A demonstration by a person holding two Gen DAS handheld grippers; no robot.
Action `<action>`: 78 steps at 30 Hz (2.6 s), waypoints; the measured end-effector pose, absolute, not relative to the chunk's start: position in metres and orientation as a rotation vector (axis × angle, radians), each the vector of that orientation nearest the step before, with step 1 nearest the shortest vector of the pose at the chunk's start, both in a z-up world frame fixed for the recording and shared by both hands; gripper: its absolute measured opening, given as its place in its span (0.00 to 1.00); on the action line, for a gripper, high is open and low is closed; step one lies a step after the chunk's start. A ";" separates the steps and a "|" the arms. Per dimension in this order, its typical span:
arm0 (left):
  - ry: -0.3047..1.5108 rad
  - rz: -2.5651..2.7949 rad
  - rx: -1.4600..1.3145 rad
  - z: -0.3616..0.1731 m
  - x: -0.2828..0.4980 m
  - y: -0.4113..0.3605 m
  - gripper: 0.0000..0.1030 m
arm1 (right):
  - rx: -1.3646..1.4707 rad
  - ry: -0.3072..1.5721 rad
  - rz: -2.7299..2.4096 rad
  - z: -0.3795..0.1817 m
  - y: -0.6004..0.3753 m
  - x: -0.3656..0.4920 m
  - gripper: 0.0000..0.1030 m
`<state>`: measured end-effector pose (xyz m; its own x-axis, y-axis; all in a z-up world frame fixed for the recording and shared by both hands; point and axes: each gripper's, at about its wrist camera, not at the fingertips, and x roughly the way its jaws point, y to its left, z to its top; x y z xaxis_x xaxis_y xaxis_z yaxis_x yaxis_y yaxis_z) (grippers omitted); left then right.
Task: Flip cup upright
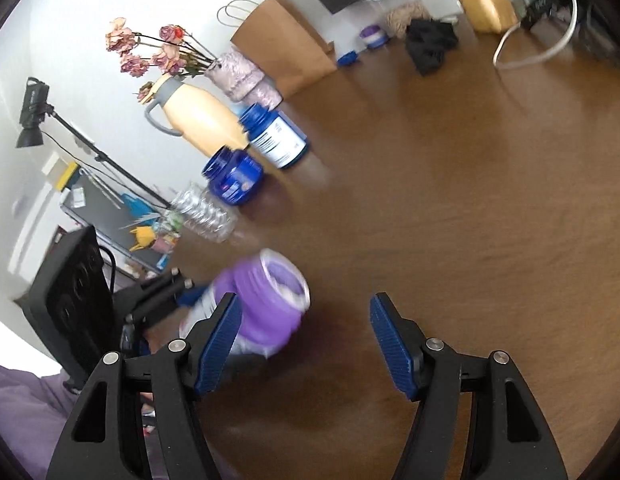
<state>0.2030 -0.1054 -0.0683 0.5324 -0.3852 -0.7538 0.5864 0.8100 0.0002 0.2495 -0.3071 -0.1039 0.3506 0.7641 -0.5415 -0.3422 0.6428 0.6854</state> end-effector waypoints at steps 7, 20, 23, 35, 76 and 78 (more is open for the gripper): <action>0.714 -0.557 0.184 -0.050 0.188 -0.084 0.60 | 0.785 0.970 0.988 -0.110 -0.285 0.263 0.68; 0.725 -0.639 0.155 -0.055 0.213 -0.069 0.69 | 0.502 0.988 0.905 -0.085 -0.223 0.286 0.66; 0.719 -0.594 0.119 -0.050 0.234 -0.061 0.88 | 0.324 0.935 0.811 -0.068 -0.217 0.299 0.66; 0.762 -0.150 0.044 -0.046 0.314 -0.044 1.00 | -0.150 0.768 0.415 -0.053 -0.188 0.413 0.66; 0.580 -0.048 -0.015 0.036 0.110 -0.015 1.00 | 0.006 0.685 0.341 0.016 -0.221 0.140 0.76; 0.572 -0.036 -0.017 0.032 0.094 -0.008 1.00 | -0.001 0.683 0.350 0.013 -0.218 0.121 0.76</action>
<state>0.0936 -0.0081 0.0325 0.8402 -0.0384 -0.5410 0.0290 0.9992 -0.0260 0.1208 -0.2178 0.0133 0.7200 0.3164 -0.6177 -0.3168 0.9417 0.1131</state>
